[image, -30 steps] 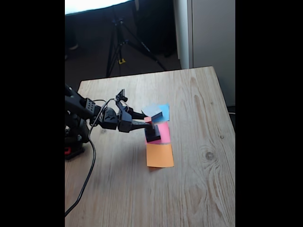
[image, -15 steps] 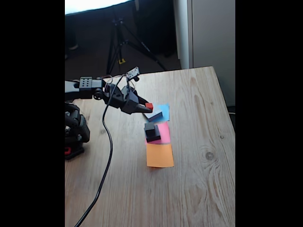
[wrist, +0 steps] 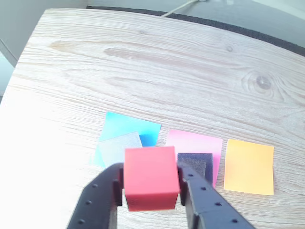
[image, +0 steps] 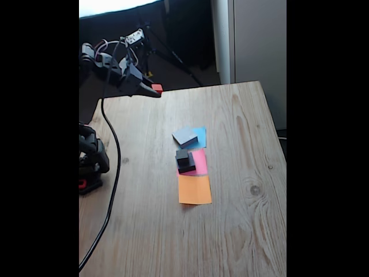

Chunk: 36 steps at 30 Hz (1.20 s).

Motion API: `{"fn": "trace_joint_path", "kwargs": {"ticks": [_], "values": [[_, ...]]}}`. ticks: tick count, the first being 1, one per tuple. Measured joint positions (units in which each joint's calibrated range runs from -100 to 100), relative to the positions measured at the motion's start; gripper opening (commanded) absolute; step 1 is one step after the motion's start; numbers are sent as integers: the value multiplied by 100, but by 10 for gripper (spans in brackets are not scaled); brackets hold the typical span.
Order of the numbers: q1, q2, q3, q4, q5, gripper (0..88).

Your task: Tower of hanoi

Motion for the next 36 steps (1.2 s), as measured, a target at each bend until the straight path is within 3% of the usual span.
{"fn": "trace_joint_path", "kwargs": {"ticks": [7, 12, 27, 36], "values": [[-330, -51, -522, 448, -191, 19], [-413, -479, 513, 232, -35, 22], [-227, -1513, 6415, -4620, 799, 19], [-361, -838, 8431, -8014, 1111, 25]]}}
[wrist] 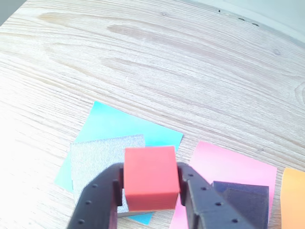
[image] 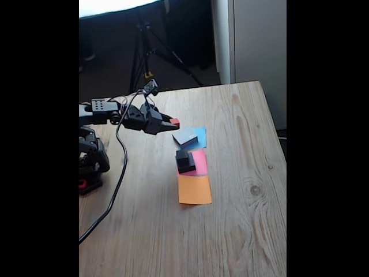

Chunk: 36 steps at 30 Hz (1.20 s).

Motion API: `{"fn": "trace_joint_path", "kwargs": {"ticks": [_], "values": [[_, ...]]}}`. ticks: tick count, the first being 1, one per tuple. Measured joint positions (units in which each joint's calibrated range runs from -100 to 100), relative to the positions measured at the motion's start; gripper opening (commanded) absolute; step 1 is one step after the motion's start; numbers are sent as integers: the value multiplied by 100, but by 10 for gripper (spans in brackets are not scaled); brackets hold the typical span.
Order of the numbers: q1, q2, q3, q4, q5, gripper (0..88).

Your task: Tower of hanoi

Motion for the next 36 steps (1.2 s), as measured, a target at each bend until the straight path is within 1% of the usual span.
{"fn": "trace_joint_path", "kwargs": {"ticks": [4, 6, 15, 20, 25, 36], "values": [[-103, 522, 469, -1225, 35, 21], [-145, 787, 513, -1729, -139, 22], [-217, 2309, 504, -3459, -191, 25], [-330, 3095, 591, -4219, -191, 25], [-372, 3497, 600, -4644, -191, 25], [-403, 4096, 356, -4948, -191, 32]]}}
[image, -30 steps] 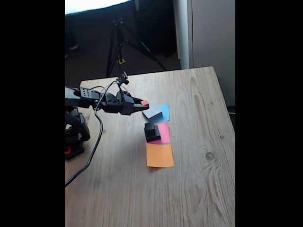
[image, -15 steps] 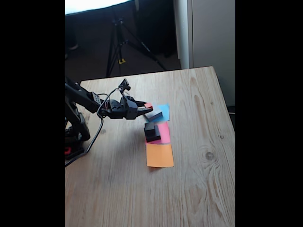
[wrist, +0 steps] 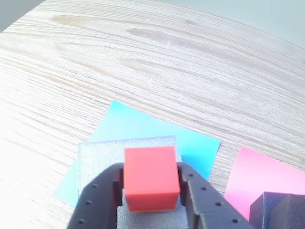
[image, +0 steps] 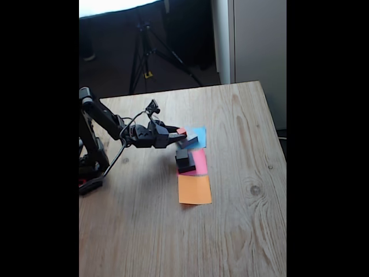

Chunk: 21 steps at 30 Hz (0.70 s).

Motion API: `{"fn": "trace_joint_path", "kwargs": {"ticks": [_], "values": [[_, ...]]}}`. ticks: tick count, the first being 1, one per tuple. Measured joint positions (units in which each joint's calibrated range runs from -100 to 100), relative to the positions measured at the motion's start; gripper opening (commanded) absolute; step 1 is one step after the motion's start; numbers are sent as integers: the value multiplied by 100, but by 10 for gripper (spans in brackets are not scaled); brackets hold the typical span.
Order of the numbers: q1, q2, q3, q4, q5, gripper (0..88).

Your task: Tower of hanoi

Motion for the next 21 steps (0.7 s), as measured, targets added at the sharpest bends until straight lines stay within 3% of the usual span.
{"fn": "trace_joint_path", "kwargs": {"ticks": [10, 21], "values": [[-93, 522, -174, -352, 0, 58], [-93, 650, -209, -448, -17, 238]]}}
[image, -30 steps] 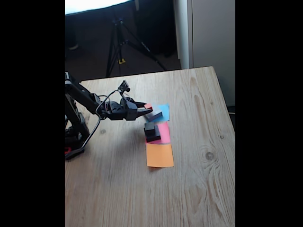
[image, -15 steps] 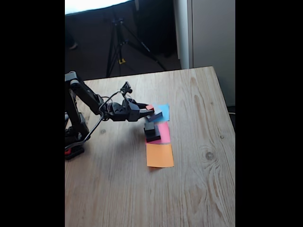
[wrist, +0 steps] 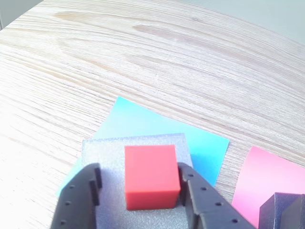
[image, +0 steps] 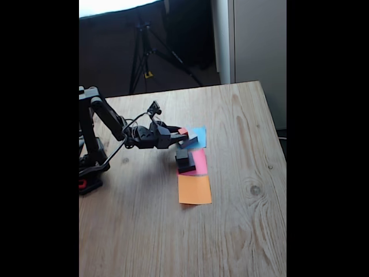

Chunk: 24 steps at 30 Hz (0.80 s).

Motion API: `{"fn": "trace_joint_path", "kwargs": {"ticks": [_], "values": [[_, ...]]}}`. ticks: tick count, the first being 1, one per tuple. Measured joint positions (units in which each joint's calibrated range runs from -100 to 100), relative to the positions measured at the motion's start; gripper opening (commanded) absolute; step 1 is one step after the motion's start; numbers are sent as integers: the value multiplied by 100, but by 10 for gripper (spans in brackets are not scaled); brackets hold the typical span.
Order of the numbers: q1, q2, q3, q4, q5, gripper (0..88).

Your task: Tower of hanoi

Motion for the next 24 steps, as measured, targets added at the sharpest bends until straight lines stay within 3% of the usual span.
{"fn": "trace_joint_path", "kwargs": {"ticks": [15, 19, 24], "values": [[0, -342, -96, 136, -503, 264], [0, -949, -113, 641, -694, 245], [21, -2138, -156, 2074, -990, 196]]}}
